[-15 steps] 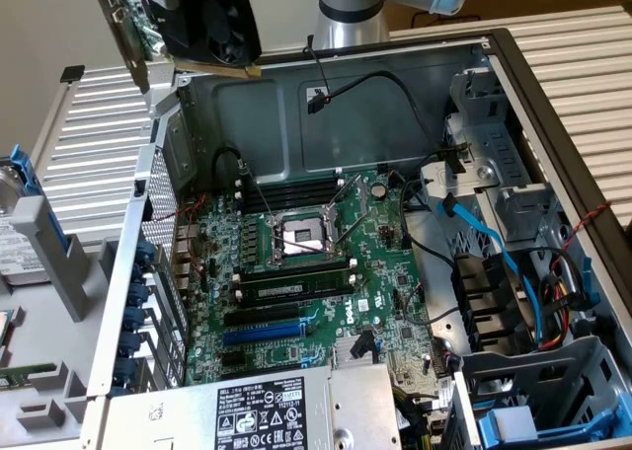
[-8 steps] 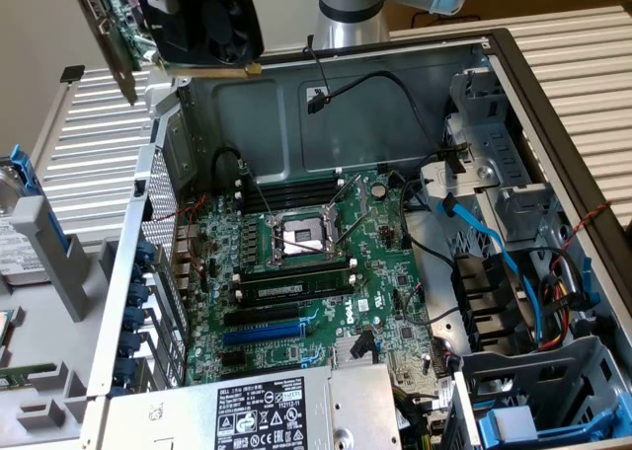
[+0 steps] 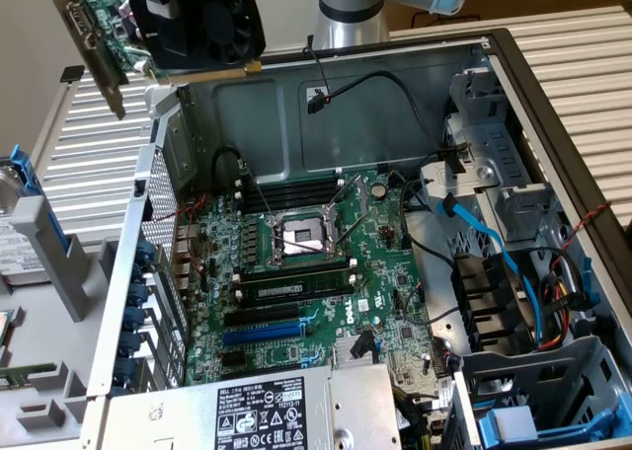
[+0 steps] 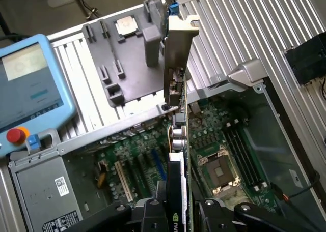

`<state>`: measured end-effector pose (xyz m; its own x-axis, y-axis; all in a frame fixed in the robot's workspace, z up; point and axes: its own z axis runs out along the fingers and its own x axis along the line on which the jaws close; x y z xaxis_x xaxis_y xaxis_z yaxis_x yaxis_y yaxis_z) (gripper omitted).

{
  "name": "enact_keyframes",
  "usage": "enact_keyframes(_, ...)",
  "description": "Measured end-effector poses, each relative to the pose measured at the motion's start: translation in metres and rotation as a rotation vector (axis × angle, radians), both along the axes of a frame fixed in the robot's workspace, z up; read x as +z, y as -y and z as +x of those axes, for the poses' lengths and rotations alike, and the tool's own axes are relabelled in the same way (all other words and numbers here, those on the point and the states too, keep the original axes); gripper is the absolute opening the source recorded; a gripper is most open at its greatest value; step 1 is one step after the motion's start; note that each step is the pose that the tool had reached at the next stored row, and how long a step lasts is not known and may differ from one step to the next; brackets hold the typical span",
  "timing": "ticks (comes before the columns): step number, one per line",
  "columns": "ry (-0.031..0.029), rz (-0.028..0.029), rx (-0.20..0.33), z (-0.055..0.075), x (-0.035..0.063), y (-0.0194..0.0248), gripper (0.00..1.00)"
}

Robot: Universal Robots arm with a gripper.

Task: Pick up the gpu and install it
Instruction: 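Pick up the gpu and move the gpu toward the slot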

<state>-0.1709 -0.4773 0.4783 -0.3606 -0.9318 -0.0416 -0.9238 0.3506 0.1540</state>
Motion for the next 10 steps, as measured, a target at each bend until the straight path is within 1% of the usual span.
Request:
enact_keyframes(3,-0.0001,-0.0002,0.05,0.0,-0.0002,0.0,0.29)
enact_keyframes(6,-0.0007,-0.0004,0.05,0.0,-0.0002,0.0001,0.29)
enact_keyframes(7,-0.0104,-0.0001,0.053,0.0001,-0.0002,0.0,0.29)
enact_keyframes(8,-0.026,0.0002,0.056,0.0001,-0.0001,0.0,0.29)
enact_keyframes(9,-0.043,0.0008,0.06,0.0,-0.0001,0.0,0.29)
enact_keyframes(10,-0.0581,0.0011,0.064,0.0001,-0.0002,0.0,0.29)
